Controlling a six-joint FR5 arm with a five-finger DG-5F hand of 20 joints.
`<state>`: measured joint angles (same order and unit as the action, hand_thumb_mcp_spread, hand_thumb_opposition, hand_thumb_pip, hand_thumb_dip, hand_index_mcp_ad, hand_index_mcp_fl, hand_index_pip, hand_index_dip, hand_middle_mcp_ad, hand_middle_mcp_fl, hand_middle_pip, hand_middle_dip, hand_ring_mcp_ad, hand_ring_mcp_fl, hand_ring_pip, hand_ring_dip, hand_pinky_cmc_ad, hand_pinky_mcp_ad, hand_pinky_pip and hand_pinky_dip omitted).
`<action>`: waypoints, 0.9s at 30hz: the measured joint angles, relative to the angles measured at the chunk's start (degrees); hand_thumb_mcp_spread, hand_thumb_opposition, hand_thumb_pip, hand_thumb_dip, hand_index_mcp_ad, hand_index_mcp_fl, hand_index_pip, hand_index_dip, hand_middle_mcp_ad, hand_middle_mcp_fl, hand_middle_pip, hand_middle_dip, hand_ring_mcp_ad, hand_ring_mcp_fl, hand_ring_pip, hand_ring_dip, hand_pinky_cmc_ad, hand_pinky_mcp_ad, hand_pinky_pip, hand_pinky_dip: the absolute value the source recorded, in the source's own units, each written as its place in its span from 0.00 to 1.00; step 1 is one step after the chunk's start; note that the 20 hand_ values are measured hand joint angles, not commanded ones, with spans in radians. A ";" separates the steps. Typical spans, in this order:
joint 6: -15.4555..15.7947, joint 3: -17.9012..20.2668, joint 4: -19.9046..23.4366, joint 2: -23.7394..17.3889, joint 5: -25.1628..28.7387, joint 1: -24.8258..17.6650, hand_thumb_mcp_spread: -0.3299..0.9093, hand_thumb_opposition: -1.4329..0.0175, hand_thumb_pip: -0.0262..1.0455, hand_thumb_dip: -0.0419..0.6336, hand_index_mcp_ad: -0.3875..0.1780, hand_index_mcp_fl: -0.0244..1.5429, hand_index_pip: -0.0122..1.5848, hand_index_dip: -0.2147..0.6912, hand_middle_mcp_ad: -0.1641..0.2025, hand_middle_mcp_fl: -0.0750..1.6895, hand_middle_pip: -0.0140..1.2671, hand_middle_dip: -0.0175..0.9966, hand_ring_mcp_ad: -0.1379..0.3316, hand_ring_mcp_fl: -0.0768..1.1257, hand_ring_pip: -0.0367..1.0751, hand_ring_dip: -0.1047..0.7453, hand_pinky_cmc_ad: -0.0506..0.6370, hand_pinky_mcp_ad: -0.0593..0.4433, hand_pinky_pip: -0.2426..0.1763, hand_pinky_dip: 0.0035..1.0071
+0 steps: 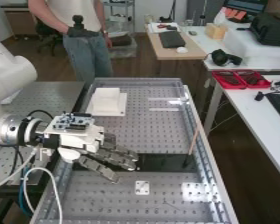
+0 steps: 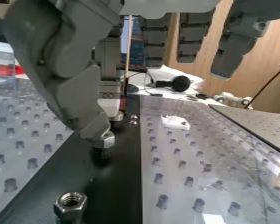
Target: Grab the larger nut and place it in the white container
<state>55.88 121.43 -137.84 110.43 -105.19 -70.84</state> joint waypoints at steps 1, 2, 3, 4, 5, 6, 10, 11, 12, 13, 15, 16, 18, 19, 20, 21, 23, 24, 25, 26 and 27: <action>0.20 -0.13 -0.15 0.08 -0.31 0.07 0.55 0.37 0.77 0.40 0.31 0.02 0.98 0.42 0.67 0.04 0.12 0.23 0.63 0.06 0.10 0.26 0.58 0.70 0.37 0.39; 0.33 -0.23 -0.23 0.13 -0.55 0.13 0.55 0.36 0.77 0.40 0.31 0.02 0.98 0.41 0.67 0.04 0.12 0.23 0.63 0.06 0.11 0.26 0.58 0.70 0.37 0.39; 0.45 -0.32 -0.30 0.17 -0.75 0.18 0.56 0.36 0.77 0.40 0.31 0.02 0.98 0.41 0.67 0.04 0.12 0.23 0.63 0.06 0.11 0.26 0.58 0.70 0.37 0.39; 0.69 -0.42 -0.42 0.22 -0.92 0.23 0.56 0.36 0.77 0.40 0.31 0.02 0.98 0.41 0.67 0.04 0.12 0.23 0.63 0.06 0.11 0.26 0.58 0.70 0.37 0.38; 0.81 -0.45 -0.46 0.24 -1.01 0.26 0.55 0.36 0.77 0.40 0.31 0.02 0.98 0.41 0.67 0.04 0.12 0.23 0.63 0.06 0.11 0.26 0.58 0.70 0.37 0.38; 1.13 -0.58 -0.57 0.30 -1.26 0.33 0.55 0.36 0.77 0.40 0.31 0.02 0.98 0.41 0.67 0.04 0.12 0.23 0.63 0.06 0.11 0.26 0.58 0.70 0.37 0.39; 1.61 -1.09 -1.37 0.61 -1.88 0.74 0.55 0.36 0.77 0.40 0.31 0.02 0.98 0.39 0.67 0.04 0.12 0.23 0.63 0.06 0.12 0.26 0.58 0.70 0.37 0.41; 1.63 -1.09 -1.44 0.61 -1.90 0.77 0.55 0.36 0.77 0.40 0.31 0.02 0.98 0.39 0.67 0.04 0.12 0.23 0.63 0.07 0.13 0.26 0.58 0.70 0.37 0.41; 1.62 -1.09 -1.47 0.60 -1.91 0.81 0.55 0.36 0.77 0.40 0.31 0.02 0.98 0.39 0.67 0.04 0.12 0.23 0.63 0.07 0.13 0.26 0.58 0.70 0.37 0.41; 1.51 -1.08 -1.51 0.58 -1.89 0.84 0.55 0.36 0.77 0.40 0.31 0.02 0.98 0.39 0.67 0.04 0.12 0.23 0.63 0.07 0.13 0.26 0.58 0.70 0.37 0.42; 1.34 -1.03 -1.58 0.41 -1.83 0.86 0.55 0.36 0.77 0.40 0.31 0.02 0.98 0.38 0.67 0.04 0.12 0.23 0.63 0.07 0.13 0.26 0.58 0.70 0.37 0.44; 1.27 -0.97 -1.67 0.25 -1.80 0.85 0.55 0.36 0.77 0.40 0.31 0.02 0.98 0.38 0.67 0.04 0.11 0.23 0.62 0.07 0.13 0.26 0.58 0.70 0.37 0.44; 1.22 -0.87 -1.77 0.00 -1.78 0.83 0.55 0.36 0.77 0.40 0.31 0.02 0.98 0.38 0.67 0.04 0.11 0.23 0.62 0.07 0.14 0.26 0.58 0.70 0.37 0.45; 1.21 -0.77 -1.82 -0.18 -1.72 0.82 0.54 0.36 0.77 0.40 0.31 0.02 0.98 0.38 0.67 0.04 0.12 0.23 0.62 0.07 0.14 0.26 0.58 0.70 0.37 0.45; 1.20 -0.70 -1.83 -0.28 -1.68 0.82 0.53 0.36 0.78 0.40 0.31 0.02 0.98 0.37 0.67 0.04 0.12 0.23 0.62 0.07 0.14 0.26 0.58 0.70 0.37 0.47; 1.17 -0.60 -1.80 -0.40 -1.60 0.80 0.52 0.36 0.78 0.40 0.31 0.02 0.98 0.37 0.67 0.04 0.11 0.22 0.62 0.07 0.16 0.26 0.58 0.70 0.37 0.48; 0.87 -0.46 -1.69 -0.55 -1.42 0.79 0.52 0.37 0.79 0.40 0.31 0.02 0.98 0.36 0.67 0.04 0.12 0.22 0.62 0.06 0.15 0.26 0.58 0.70 0.37 0.50; 0.74 -0.42 -1.67 -0.59 -1.33 0.79 0.51 0.37 0.82 0.40 0.31 0.02 0.98 0.36 0.67 0.04 0.12 0.22 0.62 0.07 0.17 0.26 0.58 0.70 0.37 0.51; 0.62 -0.32 -1.63 -0.65 -1.15 0.78 0.50 0.37 0.84 0.40 0.31 0.02 0.98 0.35 0.67 0.04 0.11 0.21 0.62 0.07 0.17 0.26 0.58 0.70 0.37 0.52; 0.57 -0.28 -1.59 -0.66 -1.08 0.77 0.50 0.37 0.84 0.40 0.31 0.02 0.98 0.35 0.67 0.04 0.11 0.20 0.62 0.07 0.17 0.26 0.58 0.70 0.37 0.53; 0.41 -0.17 -1.51 -0.66 -0.94 0.75 0.50 0.37 0.84 0.40 0.31 0.02 0.98 0.35 0.67 0.04 0.11 0.20 0.62 0.07 0.17 0.25 0.58 0.70 0.37 0.53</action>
<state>56.30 121.26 -139.35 109.77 -106.13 -70.09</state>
